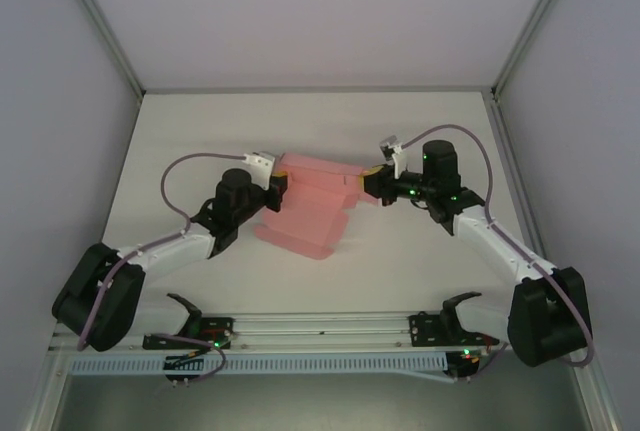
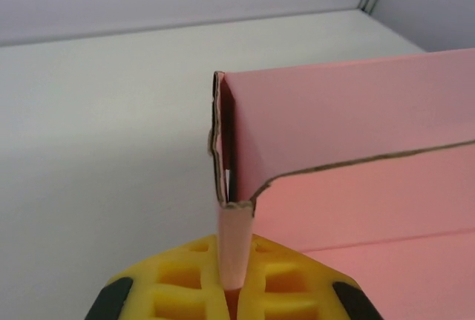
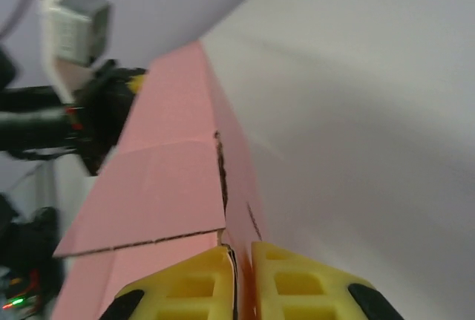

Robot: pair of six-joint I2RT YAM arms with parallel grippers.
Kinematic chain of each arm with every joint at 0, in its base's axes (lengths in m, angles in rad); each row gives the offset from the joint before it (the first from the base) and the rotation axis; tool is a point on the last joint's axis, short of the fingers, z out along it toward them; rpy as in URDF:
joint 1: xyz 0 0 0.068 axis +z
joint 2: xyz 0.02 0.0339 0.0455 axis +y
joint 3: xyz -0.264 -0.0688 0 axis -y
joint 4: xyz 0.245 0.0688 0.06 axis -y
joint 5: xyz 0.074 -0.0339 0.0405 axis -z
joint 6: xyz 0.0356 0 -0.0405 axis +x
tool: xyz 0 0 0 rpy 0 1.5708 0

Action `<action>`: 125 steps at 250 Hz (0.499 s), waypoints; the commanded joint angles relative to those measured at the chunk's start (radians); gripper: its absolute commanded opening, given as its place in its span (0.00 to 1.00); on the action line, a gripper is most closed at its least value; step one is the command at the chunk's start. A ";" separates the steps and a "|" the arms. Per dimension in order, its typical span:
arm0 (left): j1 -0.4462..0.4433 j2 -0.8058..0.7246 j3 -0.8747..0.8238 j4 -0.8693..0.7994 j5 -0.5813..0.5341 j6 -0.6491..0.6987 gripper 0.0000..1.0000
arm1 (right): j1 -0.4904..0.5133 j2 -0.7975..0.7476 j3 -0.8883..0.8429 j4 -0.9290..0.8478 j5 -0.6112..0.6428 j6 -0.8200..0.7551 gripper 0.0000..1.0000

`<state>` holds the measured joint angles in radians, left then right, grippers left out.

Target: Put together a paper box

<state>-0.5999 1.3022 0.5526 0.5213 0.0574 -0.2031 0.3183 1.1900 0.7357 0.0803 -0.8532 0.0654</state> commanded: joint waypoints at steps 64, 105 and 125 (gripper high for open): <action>0.088 0.137 0.066 0.225 0.360 0.030 0.00 | -0.002 0.032 0.131 -0.388 -0.498 -0.436 0.06; 0.094 0.206 0.110 0.314 0.522 0.043 0.00 | -0.002 0.076 0.169 -0.412 -0.460 -0.441 0.07; 0.094 0.219 0.141 0.287 0.525 0.046 0.00 | -0.002 0.081 0.186 -0.422 -0.337 -0.410 0.18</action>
<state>-0.4999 1.4998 0.6247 0.7300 0.4782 -0.1883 0.3073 1.2560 0.8761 -0.2714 -1.2335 -0.3199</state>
